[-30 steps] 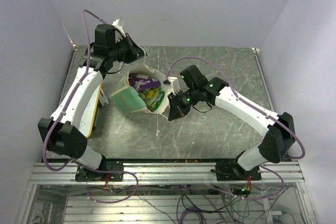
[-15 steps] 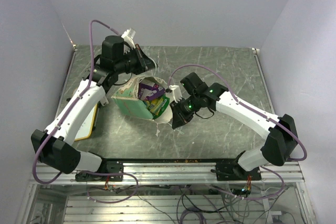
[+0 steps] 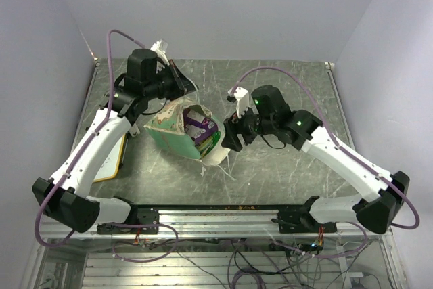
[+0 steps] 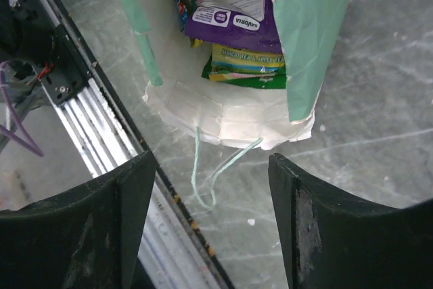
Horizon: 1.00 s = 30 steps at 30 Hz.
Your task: Take the snacks out of the paper bag
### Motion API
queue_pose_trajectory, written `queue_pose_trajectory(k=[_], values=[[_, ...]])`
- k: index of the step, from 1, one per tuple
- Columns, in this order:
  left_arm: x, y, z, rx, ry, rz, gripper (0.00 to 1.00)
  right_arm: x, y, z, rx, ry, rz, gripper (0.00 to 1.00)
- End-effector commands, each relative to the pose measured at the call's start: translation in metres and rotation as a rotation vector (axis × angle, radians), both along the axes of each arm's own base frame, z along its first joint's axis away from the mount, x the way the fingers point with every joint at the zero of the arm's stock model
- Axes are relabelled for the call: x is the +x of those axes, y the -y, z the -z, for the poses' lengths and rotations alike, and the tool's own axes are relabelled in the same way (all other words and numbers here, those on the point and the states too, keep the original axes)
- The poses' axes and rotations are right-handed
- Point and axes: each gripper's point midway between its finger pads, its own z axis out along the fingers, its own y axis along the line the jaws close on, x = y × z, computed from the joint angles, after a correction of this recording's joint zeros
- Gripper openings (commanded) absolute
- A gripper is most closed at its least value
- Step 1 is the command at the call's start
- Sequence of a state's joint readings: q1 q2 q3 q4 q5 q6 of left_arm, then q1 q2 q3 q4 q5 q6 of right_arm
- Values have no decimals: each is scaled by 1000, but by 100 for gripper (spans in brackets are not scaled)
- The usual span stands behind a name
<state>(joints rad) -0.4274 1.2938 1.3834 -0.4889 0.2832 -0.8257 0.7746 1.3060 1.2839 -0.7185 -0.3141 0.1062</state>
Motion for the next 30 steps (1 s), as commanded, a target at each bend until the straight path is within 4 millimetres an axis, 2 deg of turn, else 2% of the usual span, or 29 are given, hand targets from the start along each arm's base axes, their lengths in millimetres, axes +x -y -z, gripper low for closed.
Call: queue_pose_trajectory(k=[1, 4, 6, 8, 10, 12, 15, 19, 22, 25, 30], values=[[6, -13, -11, 76, -13, -60, 7, 16, -11, -16, 85, 208, -63, 69], [5, -18, -4, 125, -65, -70, 7, 20, -19, -19, 134, 329, -132, 71], [4, -20, 0, 151, -92, -69, 7, 15, -25, -24, 198, 447, -208, 72], [3, -22, 1, 170, -110, -71, 7, 16, -28, -22, 234, 579, -232, 72], [3, -22, 2, 171, -126, -79, 7, 10, -33, -19, 258, 707, -325, 72], [2, -22, 2, 158, -135, -83, 7, 1, -38, -8, 228, 814, -468, 71], [1, -22, 0, 147, -128, -89, 7, 10, -42, 6, 142, 916, -511, 71], [-3, -20, -4, 135, -117, -63, 7, 8, -42, 34, 0, 1056, -728, 70], [-3, -19, 2, 146, -135, -48, 7, 16, -46, 38, -50, 1101, -758, 70], [-6, -11, 1, 121, -155, 3, 7, 30, -51, 33, -81, 1144, -680, 71], [-7, -8, -1, 90, -137, 29, 7, 48, -61, 51, -180, 1174, -666, 69]])
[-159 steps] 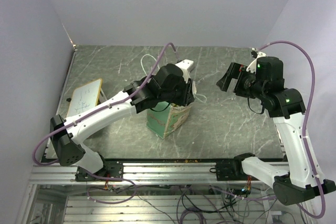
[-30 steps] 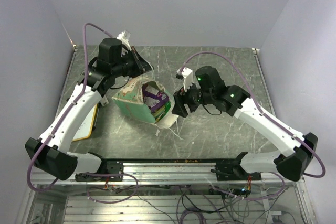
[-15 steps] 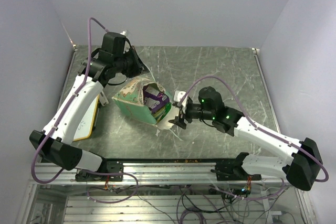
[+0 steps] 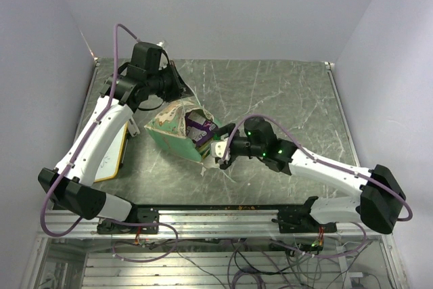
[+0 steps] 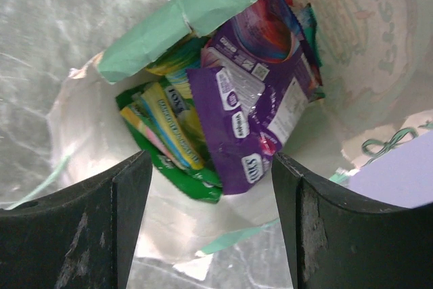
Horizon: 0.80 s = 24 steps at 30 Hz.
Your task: Take the snacks out of the paper bag
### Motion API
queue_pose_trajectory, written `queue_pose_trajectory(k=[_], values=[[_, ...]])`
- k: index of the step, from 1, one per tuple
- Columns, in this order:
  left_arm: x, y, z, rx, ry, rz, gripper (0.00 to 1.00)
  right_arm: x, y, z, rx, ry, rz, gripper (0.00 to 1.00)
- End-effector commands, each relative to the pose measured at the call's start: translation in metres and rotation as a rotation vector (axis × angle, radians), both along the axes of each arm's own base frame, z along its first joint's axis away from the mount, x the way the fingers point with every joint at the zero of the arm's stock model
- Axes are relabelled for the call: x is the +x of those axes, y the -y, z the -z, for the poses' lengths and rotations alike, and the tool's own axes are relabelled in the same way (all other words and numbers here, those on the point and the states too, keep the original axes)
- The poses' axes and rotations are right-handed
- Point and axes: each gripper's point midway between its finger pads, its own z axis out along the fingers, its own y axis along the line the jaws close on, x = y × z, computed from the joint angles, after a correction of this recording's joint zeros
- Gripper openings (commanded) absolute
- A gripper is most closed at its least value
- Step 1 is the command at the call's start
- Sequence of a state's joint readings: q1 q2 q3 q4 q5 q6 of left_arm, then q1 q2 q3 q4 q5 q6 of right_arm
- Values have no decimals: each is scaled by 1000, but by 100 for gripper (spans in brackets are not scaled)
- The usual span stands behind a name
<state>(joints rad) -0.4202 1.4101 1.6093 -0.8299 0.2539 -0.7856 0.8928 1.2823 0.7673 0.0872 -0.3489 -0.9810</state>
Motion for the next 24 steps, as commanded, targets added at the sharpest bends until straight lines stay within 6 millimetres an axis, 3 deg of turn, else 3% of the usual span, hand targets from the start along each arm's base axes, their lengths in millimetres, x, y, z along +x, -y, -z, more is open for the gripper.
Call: queue_pose_trajectory(k=[1, 5, 9, 19, 21, 24], values=[[0, 4, -14, -51, 35, 44, 7, 25, -13, -6, 7, 133, 71, 69], [-1, 6, -20, -72, 37, 58, 7, 30, -23, 7, -9, 140, 88, 68], [3, -1, -25, -82, 53, 47, 7, 53, -21, 17, 10, 187, 218, 67], [5, -12, -32, -64, 80, 32, 7, 83, -24, 10, 105, 261, 363, 60], [5, -11, -28, -73, 67, 28, 7, 86, -26, 10, 111, 264, 373, 52], [7, -11, -32, -100, 68, 12, 7, 88, -28, 2, 146, 227, 397, 24]])
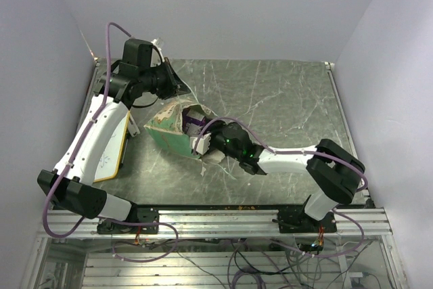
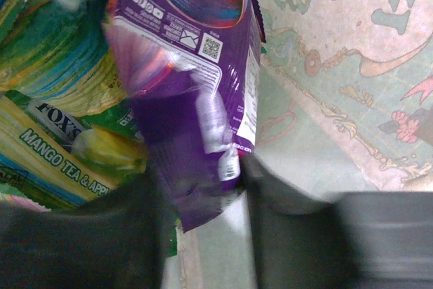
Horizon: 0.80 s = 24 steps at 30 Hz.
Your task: Take the snacks out of the paper bag
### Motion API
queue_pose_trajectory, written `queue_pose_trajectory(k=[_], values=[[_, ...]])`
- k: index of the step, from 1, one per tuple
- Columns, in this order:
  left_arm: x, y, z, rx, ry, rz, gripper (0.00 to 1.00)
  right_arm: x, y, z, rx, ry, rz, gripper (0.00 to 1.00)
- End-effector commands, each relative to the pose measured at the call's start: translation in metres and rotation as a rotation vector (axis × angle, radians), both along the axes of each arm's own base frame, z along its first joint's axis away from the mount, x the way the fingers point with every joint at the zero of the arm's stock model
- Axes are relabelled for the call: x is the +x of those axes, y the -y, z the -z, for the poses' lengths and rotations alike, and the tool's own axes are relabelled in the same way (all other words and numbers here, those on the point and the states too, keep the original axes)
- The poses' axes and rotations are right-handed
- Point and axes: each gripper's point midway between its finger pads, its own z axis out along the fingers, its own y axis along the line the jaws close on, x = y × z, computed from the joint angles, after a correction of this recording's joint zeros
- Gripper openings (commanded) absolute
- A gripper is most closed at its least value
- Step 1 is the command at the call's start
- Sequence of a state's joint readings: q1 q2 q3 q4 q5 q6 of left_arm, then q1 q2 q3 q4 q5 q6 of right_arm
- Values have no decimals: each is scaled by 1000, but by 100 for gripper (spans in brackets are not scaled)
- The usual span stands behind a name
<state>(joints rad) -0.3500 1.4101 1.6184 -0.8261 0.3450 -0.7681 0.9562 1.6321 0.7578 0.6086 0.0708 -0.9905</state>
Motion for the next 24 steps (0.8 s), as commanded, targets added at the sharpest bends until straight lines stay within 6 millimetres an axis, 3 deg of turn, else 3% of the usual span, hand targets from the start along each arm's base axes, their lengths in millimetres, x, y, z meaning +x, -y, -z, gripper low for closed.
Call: queue_pose_trajectory(k=[1, 6, 9, 12, 17, 22, 24], values=[[3, -1, -25, -57, 71, -12, 7, 10, -5, -38, 132, 24, 51, 17], [5, -8, -29, -48, 83, -32, 7, -18, -8, -60, 196, -48, -62, 12], [7, -11, -31, -36, 106, -37, 7, -39, -13, -64, 180, -188, -141, 0], [8, -18, -31, -7, 102, -60, 7, -56, -17, -59, 158, -364, -165, 0], [7, -25, -34, 22, 125, -66, 7, -73, -16, -78, 225, -516, -155, 0], [16, -29, -32, 74, 130, -50, 7, -71, 8, -108, 343, -543, -29, 0], [20, -28, -33, 78, 133, -38, 7, -72, 18, -137, 405, -541, 7, 0]])
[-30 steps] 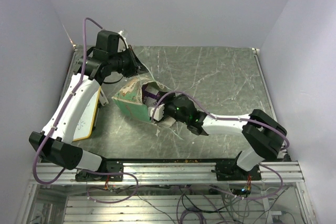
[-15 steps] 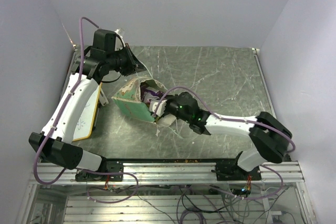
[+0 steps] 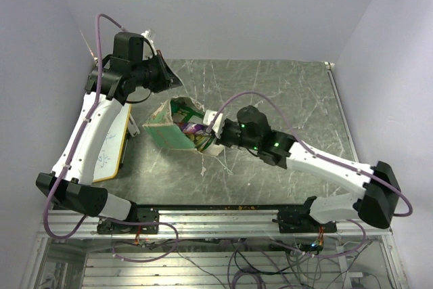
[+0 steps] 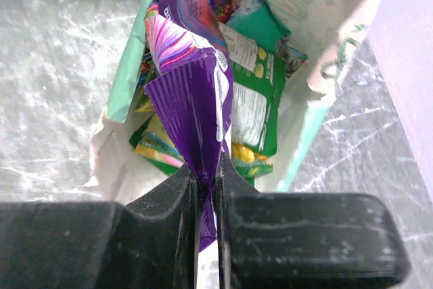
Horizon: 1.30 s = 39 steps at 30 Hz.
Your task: Take the snacks out of the paper bag
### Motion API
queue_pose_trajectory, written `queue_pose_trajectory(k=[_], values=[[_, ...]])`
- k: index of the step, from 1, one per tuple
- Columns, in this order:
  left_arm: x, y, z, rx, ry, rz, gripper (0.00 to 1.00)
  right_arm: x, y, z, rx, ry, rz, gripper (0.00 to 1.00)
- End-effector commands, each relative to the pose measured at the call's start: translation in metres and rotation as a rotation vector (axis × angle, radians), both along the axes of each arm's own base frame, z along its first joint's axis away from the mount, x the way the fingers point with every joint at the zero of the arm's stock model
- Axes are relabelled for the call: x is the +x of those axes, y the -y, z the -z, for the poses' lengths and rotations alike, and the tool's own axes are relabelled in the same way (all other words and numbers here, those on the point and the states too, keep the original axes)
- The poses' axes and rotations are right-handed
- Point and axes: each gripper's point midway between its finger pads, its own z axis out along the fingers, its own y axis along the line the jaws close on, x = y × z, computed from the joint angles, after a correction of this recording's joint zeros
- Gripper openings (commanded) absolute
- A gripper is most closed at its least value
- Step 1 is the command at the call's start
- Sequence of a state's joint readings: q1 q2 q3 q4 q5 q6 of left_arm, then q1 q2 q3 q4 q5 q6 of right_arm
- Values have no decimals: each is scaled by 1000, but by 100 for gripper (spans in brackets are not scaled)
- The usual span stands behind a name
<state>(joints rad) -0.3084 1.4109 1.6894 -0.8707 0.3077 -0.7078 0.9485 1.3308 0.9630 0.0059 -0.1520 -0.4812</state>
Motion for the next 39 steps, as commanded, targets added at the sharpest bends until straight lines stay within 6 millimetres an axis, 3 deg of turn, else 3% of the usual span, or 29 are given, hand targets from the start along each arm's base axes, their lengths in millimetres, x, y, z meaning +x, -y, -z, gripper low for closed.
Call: queue_pose_trajectory(k=[1, 8, 12, 18, 25, 27, 31, 34, 36, 39], values=[[12, -6, -17, 32, 70, 3, 7, -6, 19, -70, 172, -60, 127, 0], [23, -12, -7, 57, 62, 6, 7, -3, 64, -109, 254, -217, 390, 0], [23, -15, -2, 69, 49, 8, 7, 26, 94, -128, 344, -333, 585, 0], [19, -21, 5, 83, 34, 4, 7, 67, 132, -135, 477, -450, 626, 0], [11, -17, 3, 53, 32, 24, 7, 135, 178, -76, 563, -833, 721, 0], [9, -17, 2, 52, 35, 28, 7, 151, 177, -65, 598, -941, 702, 0], [8, -16, 1, 47, 38, 35, 7, 168, 156, -66, 650, -1089, 546, 0], [7, -15, -2, 40, 47, 41, 7, 178, 162, -61, 730, -1203, 484, 0], [6, -15, -3, 39, 49, 43, 7, 182, 173, -40, 767, -1302, 502, 0], [5, -14, -4, 33, 50, 48, 7, 182, 195, 22, 726, -1441, 617, 0]])
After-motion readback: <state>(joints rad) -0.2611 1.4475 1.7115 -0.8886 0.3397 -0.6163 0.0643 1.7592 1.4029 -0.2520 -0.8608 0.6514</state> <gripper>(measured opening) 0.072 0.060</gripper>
